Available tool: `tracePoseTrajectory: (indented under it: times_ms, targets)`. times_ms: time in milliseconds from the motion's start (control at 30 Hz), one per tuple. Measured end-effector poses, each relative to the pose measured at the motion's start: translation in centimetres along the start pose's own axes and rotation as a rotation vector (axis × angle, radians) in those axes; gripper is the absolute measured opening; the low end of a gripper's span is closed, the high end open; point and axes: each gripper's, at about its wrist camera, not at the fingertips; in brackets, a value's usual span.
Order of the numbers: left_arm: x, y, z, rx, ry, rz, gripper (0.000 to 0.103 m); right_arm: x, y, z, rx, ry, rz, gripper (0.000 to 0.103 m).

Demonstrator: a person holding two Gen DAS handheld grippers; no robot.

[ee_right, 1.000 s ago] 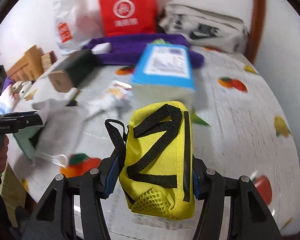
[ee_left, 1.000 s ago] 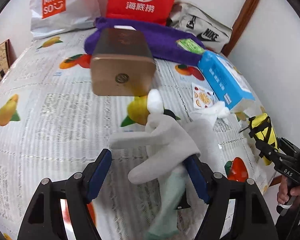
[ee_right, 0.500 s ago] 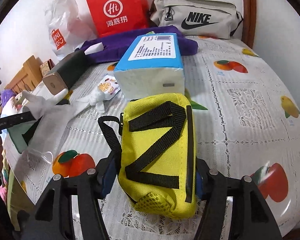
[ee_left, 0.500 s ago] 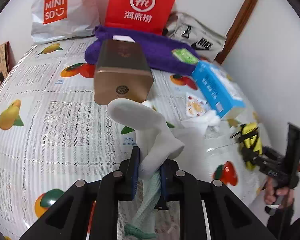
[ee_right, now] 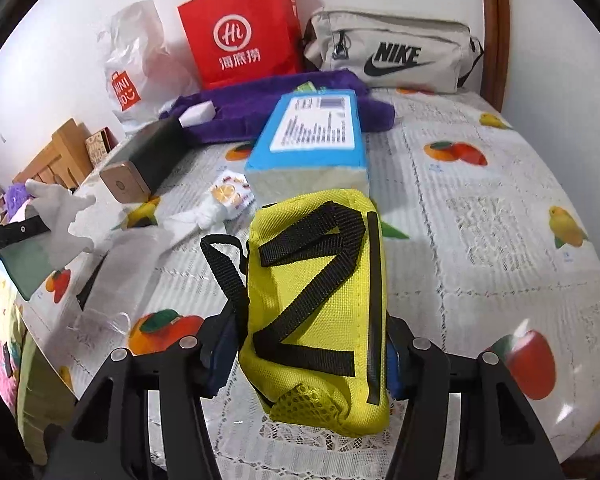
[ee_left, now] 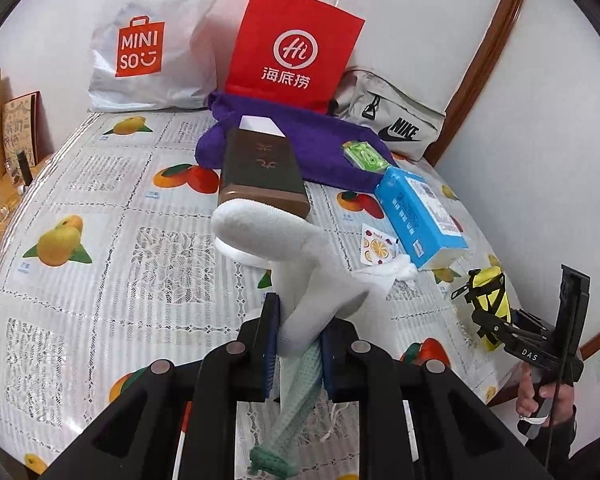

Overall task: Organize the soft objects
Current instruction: 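Carry the sock and yellow pouch over the purple towel with both tools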

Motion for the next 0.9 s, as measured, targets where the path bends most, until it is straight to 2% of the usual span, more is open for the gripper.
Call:
tracePoseTrajectory:
  times_ms: [167, 400, 900]
  targets:
    - [0.6, -0.3, -0.8, 0.010, -0.008, -0.006, 0.018, 1.7, 0.8, -1.4, 0.031, -0.031, 0.001, 0.058]
    - [1.6, -1.4, -2.6, -0.008, -0.033, -0.017, 0.018, 3.7, 1.2, -4.0, 0.040, -0.077, -0.048, 0.058]
    - [1.9, -2.3, -7.1, -0.003, -0.054, -0.040, 0.018, 4.4, 2.0, -10.1, 0.102, -0.104, -0.096, 0.058]
Point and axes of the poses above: each gripper's, at about its wrist camera, not at the fingertips, and x roughly against the way its jaws point, y to its left, z to its underside, and after that the axes turned 11 degrees about -z, right-handed
